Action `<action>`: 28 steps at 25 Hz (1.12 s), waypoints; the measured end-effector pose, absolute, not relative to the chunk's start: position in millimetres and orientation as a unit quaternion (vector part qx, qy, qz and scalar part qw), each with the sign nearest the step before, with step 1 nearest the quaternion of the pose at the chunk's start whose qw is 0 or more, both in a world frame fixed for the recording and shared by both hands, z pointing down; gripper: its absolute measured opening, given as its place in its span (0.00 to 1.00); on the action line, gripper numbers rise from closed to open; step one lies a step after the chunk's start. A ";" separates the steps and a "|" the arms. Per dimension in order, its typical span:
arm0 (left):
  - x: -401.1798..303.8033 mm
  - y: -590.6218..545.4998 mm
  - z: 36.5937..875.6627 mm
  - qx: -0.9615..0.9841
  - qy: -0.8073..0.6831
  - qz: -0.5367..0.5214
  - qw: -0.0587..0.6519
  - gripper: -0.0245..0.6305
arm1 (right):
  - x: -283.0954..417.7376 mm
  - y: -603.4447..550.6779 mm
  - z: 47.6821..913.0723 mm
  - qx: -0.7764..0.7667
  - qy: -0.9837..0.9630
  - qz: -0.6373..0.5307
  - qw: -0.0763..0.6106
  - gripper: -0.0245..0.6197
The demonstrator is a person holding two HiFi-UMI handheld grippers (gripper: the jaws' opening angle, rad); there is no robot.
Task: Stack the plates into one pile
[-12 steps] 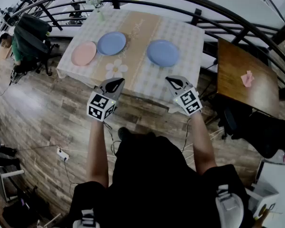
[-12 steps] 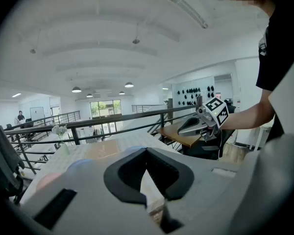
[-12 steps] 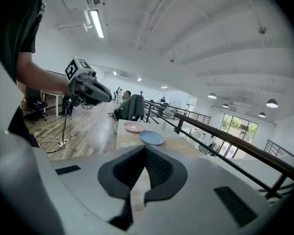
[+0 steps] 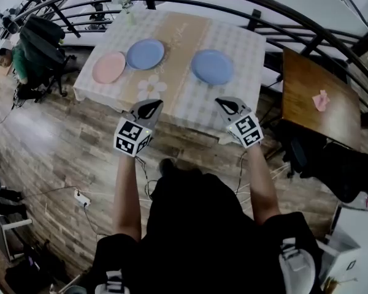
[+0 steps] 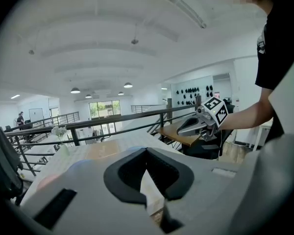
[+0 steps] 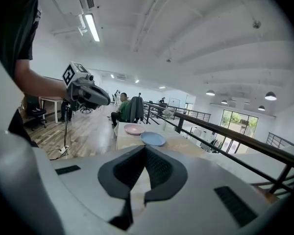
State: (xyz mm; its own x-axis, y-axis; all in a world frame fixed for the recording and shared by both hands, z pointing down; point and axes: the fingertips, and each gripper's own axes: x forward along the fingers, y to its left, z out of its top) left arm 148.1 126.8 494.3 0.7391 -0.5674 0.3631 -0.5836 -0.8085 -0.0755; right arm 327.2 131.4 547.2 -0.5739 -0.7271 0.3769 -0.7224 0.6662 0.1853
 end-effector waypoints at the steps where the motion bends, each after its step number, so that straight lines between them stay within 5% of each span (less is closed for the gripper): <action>1: 145.6 125.5 495.6 0.932 -0.308 0.187 0.022 0.04 | 324.4 130.0 546.4 0.408 -0.888 -0.006 0.211 0.03; 28: 17.2 62.4 503.2 0.950 -0.260 0.166 0.046 0.04 | 224.6 82.2 542.1 0.483 -0.844 0.019 0.233 0.04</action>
State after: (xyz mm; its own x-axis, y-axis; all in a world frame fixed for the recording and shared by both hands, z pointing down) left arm 17.2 62.4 503.2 0.8101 -0.4785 0.3387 -0.5089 -0.8608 0.0011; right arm 224.6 82.2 542.1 -0.4239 -0.8069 0.4113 -0.8244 0.5318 0.1936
